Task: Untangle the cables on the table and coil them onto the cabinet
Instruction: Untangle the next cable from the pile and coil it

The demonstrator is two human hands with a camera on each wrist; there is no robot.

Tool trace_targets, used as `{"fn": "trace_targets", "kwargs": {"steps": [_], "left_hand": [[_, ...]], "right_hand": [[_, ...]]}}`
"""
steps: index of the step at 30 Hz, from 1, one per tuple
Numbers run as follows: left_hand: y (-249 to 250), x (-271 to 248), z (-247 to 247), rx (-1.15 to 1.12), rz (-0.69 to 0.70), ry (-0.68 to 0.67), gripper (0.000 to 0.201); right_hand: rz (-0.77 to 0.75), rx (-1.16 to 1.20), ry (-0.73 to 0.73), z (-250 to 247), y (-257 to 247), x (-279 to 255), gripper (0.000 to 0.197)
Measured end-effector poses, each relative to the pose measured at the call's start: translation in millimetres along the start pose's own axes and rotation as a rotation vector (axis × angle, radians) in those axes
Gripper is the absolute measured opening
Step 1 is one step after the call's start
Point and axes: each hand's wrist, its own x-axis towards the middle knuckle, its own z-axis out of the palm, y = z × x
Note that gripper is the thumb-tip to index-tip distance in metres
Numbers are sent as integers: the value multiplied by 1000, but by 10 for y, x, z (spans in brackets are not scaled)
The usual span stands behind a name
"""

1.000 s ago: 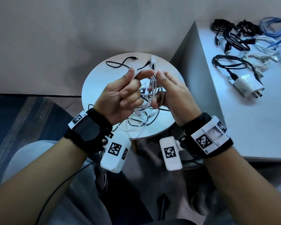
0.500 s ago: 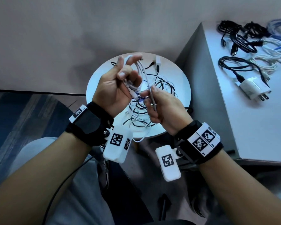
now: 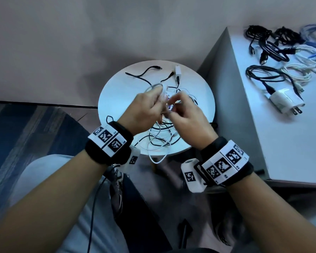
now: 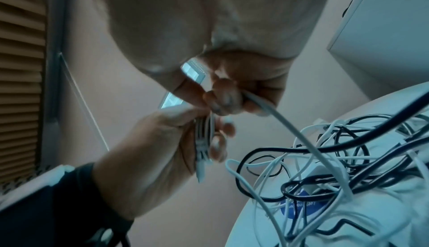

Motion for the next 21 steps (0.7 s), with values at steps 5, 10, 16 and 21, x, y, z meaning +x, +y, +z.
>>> {"fn": "trace_targets", "kwargs": {"steps": [5,10,16,21], "left_hand": [[2,65,-32,-134,-63,-102,38],[-61,72,-8,56,-32,-79,37],[-58,125,-65,-359,-134,22,25],[-10,120,-63,-602,-122,27,23]], "right_hand": [[-105,53,176,-20,53,38,13],[-63,3,158,-79,167,91,11],[97,-259,-40,-41,355,87,16],[160,-366,-97,49,469,74,24]]}}
